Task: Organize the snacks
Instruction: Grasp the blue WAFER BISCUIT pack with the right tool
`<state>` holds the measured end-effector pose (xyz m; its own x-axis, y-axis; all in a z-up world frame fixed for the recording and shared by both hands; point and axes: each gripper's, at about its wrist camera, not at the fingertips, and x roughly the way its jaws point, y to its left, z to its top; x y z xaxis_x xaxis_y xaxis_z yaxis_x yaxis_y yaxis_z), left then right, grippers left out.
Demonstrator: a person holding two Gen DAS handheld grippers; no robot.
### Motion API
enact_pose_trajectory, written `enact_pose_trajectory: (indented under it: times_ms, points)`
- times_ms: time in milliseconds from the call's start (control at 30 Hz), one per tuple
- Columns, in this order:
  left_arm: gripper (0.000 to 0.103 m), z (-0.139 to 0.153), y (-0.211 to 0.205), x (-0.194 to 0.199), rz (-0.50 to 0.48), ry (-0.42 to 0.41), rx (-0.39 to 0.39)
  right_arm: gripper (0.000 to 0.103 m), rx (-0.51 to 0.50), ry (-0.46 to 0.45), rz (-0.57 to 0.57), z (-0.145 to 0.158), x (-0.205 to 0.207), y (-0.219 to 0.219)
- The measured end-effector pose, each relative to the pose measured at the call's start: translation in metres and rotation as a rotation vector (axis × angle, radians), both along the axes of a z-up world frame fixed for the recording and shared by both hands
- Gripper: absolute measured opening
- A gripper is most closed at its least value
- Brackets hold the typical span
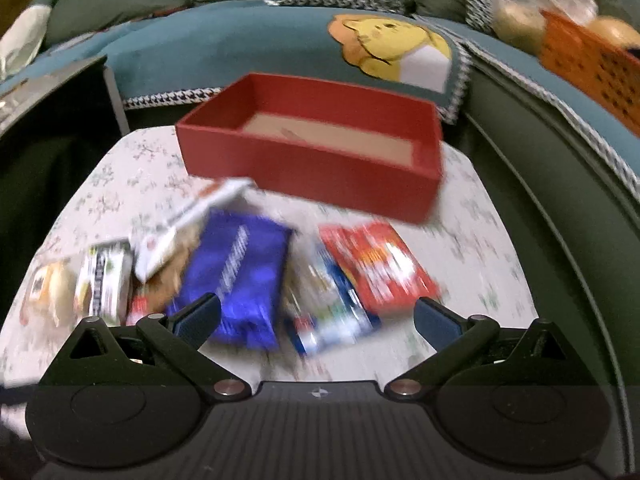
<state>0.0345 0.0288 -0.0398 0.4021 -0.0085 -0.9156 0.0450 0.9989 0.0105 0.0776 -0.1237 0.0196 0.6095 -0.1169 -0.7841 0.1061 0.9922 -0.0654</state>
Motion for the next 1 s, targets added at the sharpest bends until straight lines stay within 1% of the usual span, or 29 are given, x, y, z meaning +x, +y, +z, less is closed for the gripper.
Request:
enact_pose_trajectory:
  times_ms: [133,167,233,300,400,467,567,633,733,767,833,867,900,967,1000]
  points:
    - [0.103,-0.003,0.01,0.006,0.027,0.009,-0.016,0.103,-0.01,0.086,0.016,-0.023,0.042,0.017]
    - [0.103,-0.005,0.012,0.008,0.035,0.012,-0.018,0.103,-0.007,0.107,0.015,-0.03,0.048,0.019]
    - [0.103,-0.008,0.015,0.013,0.046,0.028,-0.032,0.101,0.039,0.161,0.015,-0.045,0.055,0.018]
    - [0.103,-0.01,0.017,0.016,0.054,0.035,-0.043,0.102,0.036,0.184,0.018,-0.055,0.056,0.017]
    - [0.103,-0.01,0.015,0.022,0.07,0.038,-0.055,0.096,0.024,0.162,0.067,-0.052,0.047,0.013]
    - [0.103,-0.009,0.01,0.027,0.067,0.047,-0.069,0.086,0.037,0.162,0.091,-0.047,0.041,0.006]
    - [0.103,-0.007,0.003,0.032,0.085,0.044,-0.068,0.078,0.082,0.158,0.114,-0.036,0.027,-0.006]
    - [0.103,-0.008,0.002,0.037,0.109,0.057,-0.092,0.075,0.092,0.156,0.135,-0.028,0.015,-0.013]
    - [0.103,-0.015,0.002,0.043,0.168,0.082,-0.116,0.074,0.118,0.156,0.155,-0.019,-0.004,-0.024]
    - [0.103,-0.017,0.002,0.043,0.194,0.079,-0.124,0.073,0.128,0.156,0.155,-0.016,-0.011,-0.028]
    - [0.103,-0.019,-0.004,0.044,0.255,0.052,-0.108,0.073,0.15,0.156,0.147,-0.013,-0.024,-0.038]
    - [0.103,-0.022,-0.009,0.047,0.275,0.043,-0.081,0.073,0.167,0.159,0.151,-0.012,-0.029,-0.042]
    - [0.103,-0.024,-0.016,0.05,0.273,0.033,-0.047,0.073,0.182,0.159,0.152,-0.012,-0.032,-0.045]
    - [0.103,-0.025,-0.022,0.052,0.242,-0.004,-0.035,0.073,0.184,0.152,0.159,-0.011,-0.039,-0.048]
    - [0.103,-0.025,-0.022,0.05,0.244,-0.014,-0.037,0.073,0.179,0.145,0.16,-0.01,-0.041,-0.05]
